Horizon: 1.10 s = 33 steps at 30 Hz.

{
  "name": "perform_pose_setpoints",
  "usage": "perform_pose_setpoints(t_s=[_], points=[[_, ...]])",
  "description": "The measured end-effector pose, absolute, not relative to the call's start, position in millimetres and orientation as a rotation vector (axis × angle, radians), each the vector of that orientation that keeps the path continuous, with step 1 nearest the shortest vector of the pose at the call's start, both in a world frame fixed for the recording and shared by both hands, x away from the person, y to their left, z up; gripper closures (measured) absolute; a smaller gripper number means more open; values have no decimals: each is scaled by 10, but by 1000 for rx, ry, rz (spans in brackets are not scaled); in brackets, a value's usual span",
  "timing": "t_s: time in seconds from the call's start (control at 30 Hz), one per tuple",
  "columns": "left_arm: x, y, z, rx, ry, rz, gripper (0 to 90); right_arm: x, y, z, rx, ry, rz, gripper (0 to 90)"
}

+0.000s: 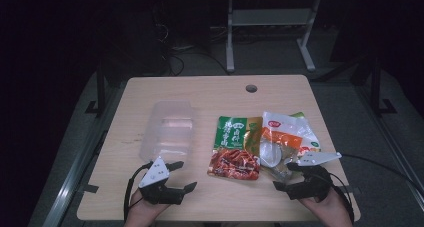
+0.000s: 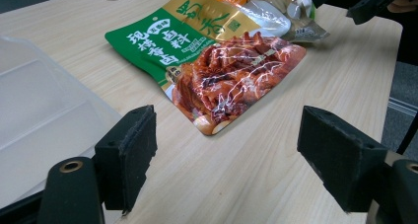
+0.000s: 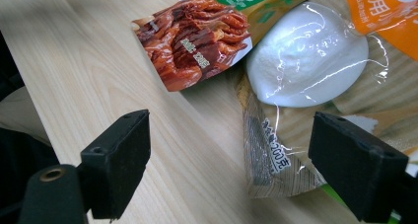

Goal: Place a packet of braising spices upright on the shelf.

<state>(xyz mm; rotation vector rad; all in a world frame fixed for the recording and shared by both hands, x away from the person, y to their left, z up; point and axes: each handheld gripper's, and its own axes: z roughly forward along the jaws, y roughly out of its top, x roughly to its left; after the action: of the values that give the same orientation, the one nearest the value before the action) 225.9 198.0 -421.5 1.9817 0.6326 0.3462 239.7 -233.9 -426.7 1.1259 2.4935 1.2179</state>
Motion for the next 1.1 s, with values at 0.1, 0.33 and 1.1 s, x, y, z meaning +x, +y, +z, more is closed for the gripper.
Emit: perform_pose_setpoints(t_s=[0.1,0.33,1.1], points=[[2258,1965,-4191,1975,627,318,227,2403,-2332,-4268,1133,2498,1227,142],[2273,1868,-4112,1985,606,300,247,2434,-2316,-4238,1161,2502,1204,142],[2638,1150,-4249,2112,567,244,427,3321,-1905,-3879,1154,2551,1037,175]])
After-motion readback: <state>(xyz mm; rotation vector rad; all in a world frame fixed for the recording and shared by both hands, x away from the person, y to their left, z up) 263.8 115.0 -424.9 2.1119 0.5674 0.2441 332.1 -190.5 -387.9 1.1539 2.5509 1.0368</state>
